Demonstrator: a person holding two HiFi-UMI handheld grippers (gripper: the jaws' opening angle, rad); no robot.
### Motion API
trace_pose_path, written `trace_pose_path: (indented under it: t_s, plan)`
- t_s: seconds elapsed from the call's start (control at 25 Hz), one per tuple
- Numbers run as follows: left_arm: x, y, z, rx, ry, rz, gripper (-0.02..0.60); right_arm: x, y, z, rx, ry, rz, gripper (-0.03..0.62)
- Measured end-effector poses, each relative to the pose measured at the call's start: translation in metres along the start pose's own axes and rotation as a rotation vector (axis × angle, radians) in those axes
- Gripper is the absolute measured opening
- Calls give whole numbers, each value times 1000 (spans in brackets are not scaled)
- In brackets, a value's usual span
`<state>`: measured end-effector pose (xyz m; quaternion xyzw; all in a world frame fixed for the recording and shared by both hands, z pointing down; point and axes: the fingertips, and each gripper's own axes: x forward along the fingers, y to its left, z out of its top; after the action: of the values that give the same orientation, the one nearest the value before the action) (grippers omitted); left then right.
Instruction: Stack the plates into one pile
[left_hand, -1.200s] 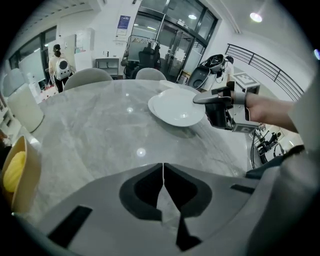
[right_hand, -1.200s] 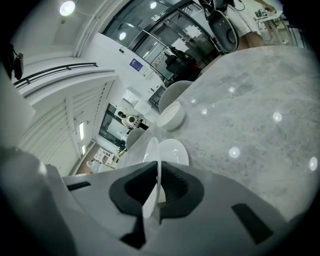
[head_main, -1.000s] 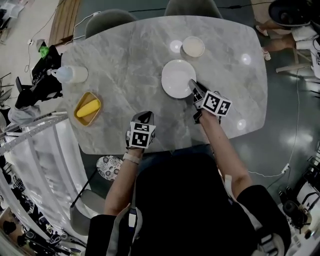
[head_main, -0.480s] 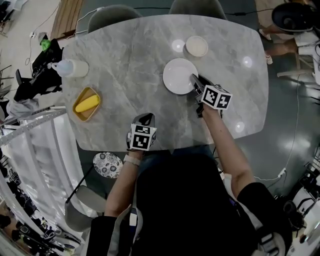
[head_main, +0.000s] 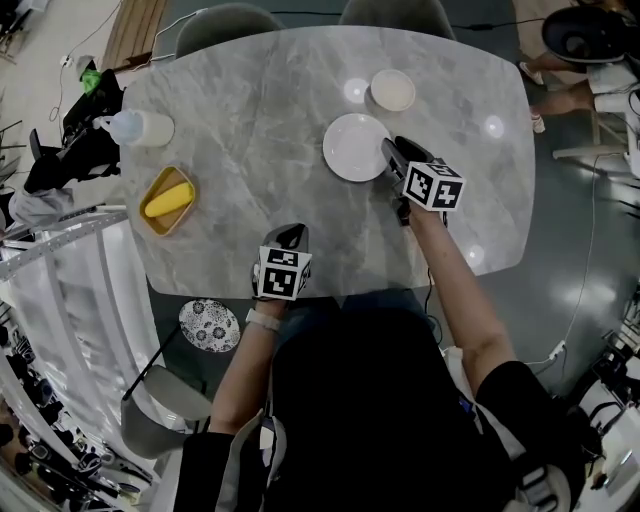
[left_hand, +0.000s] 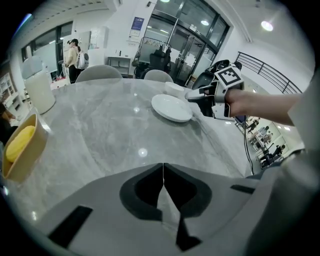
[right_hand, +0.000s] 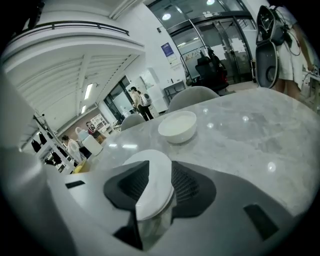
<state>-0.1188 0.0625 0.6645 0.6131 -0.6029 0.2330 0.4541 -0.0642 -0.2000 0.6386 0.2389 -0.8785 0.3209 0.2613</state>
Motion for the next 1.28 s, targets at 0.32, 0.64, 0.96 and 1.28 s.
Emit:
trace_pose_path:
  t_s: [0.32,0.64,0.96,1.28]
  plan:
    - [-6,8,21,-13,-53,30,12,-23,12,14,-49,-42,33,127]
    - [-19,-4,70,21,-149,4,12,-64,46,27,-151,-72,95,86]
    - [-45,-47,136,122,-285,-54,11,-127,78,49,-301,-129,109,46]
    - [-96,-100,198,242,-454,-124,11,-197,98,66,-355,-204,86,41]
